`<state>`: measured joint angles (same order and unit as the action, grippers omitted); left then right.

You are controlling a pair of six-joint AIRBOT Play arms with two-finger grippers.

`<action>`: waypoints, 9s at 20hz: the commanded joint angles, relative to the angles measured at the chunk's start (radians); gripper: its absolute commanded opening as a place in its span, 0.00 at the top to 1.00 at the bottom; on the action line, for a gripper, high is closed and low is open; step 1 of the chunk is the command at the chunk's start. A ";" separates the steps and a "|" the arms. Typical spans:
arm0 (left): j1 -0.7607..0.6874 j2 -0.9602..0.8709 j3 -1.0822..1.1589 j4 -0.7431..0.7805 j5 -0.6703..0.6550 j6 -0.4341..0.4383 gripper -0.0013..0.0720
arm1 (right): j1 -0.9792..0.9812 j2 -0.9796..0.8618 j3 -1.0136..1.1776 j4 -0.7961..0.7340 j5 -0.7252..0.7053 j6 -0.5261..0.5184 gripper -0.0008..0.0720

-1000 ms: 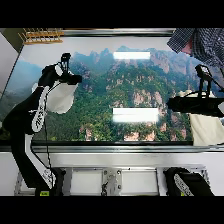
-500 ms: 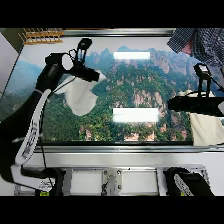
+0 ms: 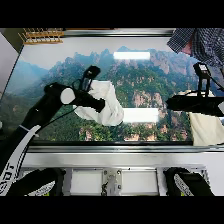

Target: Fold the clothes and pants, and hang the long-sleeved shirts on hangers.

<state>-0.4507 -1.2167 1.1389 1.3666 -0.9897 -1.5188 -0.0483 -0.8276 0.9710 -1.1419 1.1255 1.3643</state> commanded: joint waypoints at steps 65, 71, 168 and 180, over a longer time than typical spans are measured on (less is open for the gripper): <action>0.683 0.785 0.007 -0.391 -0.021 0.040 0.97 | 0.335 -0.143 0.855 -0.305 0.212 0.099 0.98; 0.683 0.766 0.006 -0.391 -0.216 -0.028 0.97 | 0.334 -0.164 0.855 -0.449 0.265 0.225 0.98; 0.675 -0.381 0.476 -0.492 -0.116 0.079 0.21 | -0.007 -0.566 0.518 -0.365 -0.331 0.325 0.09; 0.906 0.049 -0.454 -0.210 -0.099 0.101 0.21 | -0.011 -0.103 0.012 -0.265 -0.182 0.270 0.23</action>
<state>0.4160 -1.2495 0.9001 1.1309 -1.1191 -1.4300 -0.0601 -1.0237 1.1065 -1.4639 0.9287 1.6398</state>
